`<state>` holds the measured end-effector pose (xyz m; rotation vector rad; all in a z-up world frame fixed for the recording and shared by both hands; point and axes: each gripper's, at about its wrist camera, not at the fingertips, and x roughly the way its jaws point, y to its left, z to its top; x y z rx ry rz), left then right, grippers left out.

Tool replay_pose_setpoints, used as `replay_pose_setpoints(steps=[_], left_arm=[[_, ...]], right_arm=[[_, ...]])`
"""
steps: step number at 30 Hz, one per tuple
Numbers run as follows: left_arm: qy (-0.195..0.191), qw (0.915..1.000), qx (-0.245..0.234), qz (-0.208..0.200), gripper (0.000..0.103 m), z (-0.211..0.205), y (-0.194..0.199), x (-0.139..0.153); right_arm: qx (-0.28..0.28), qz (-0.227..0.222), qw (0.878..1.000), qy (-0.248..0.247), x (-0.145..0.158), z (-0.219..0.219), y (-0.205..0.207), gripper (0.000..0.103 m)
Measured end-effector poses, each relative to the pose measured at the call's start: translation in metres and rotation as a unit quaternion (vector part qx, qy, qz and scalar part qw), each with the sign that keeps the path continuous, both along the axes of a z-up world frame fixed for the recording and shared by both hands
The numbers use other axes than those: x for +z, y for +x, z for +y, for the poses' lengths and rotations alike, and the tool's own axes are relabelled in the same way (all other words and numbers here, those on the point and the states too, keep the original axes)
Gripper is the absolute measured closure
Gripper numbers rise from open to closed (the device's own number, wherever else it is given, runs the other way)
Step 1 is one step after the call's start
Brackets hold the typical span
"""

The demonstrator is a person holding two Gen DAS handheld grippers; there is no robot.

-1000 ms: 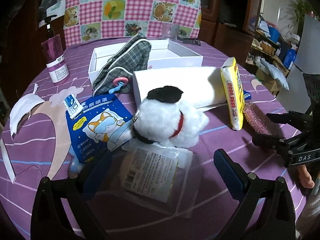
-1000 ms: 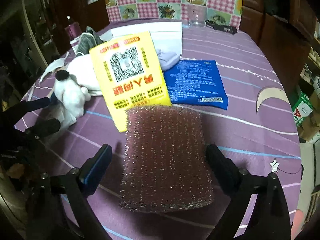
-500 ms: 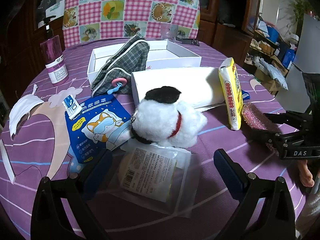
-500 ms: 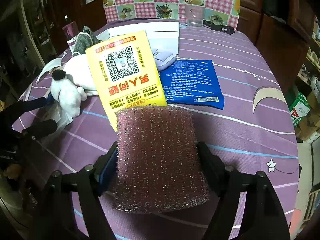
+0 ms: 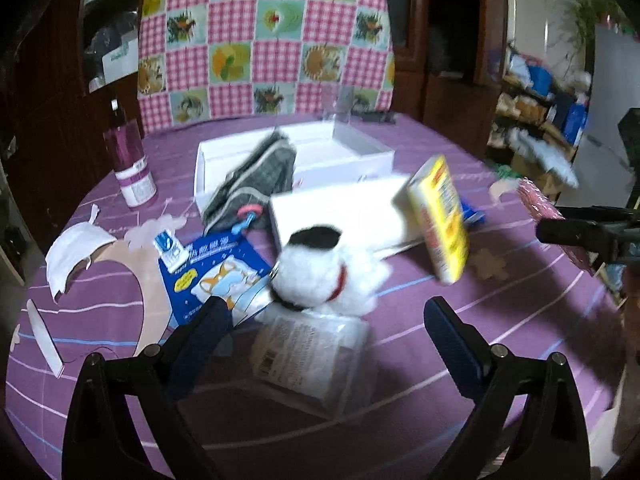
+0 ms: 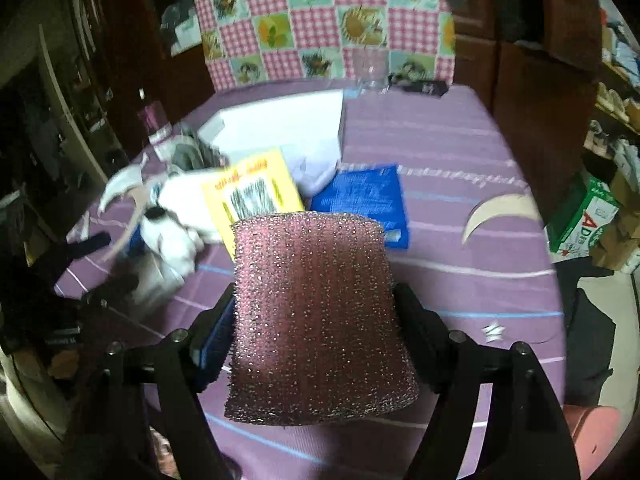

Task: Organize soft objects
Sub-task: 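Carry the sponge toward the white box with the right tool while the left tool grasps the plush dog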

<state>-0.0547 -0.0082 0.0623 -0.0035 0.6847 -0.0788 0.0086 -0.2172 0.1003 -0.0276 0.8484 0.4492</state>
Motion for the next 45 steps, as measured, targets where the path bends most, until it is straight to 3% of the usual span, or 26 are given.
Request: replay_pose_setpoints(steps=[7, 14, 21, 24, 26, 30, 35, 45], left_arm=[[0.0, 0.999, 0.014, -0.042, 0.004, -0.011, 0.006, 0.044], [-0.024, 0.9977, 0.038, -0.05, 0.004, -0.01, 0.043, 0.055], [-0.022, 0.9962, 0.069, -0.048, 0.004, 0.001, 0.067, 0.029], [-0.006, 0.997, 0.075, -0.017, 0.004, 0.005, 0.07, 0.012], [-0.012, 0.9975, 0.068, -0.018, 0.004, 0.008, 0.064, 0.008], [-0.028, 0.997, 0.072, -0.009, 0.003, 0.014, 0.056, 0.003], [-0.009, 0.9965, 0.075, 0.035, 0.003, 0.012, 0.059, -0.016], [-0.013, 0.9944, 0.082, 0.065, 0.006, 0.015, 0.065, -0.023]], right_arm=[[-0.007, -0.02, 0.999, 0.029, 0.042, 0.017, 0.015, 0.027], [-0.007, -0.027, 0.998, 0.065, 0.047, 0.048, 0.048, 0.027], [-0.03, -0.012, 0.992, 0.119, 0.014, 0.044, 0.076, 0.027], [-0.034, 0.009, 0.994, 0.107, -0.005, 0.041, 0.077, 0.027], [-0.035, 0.012, 0.995, 0.098, -0.011, 0.04, 0.076, 0.027], [-0.018, 0.003, 0.996, 0.089, -0.01, 0.05, 0.069, 0.027], [-0.015, -0.036, 0.998, 0.056, -0.004, 0.059, 0.058, 0.026], [-0.029, -0.032, 0.997, 0.058, -0.004, 0.054, 0.061, 0.026]])
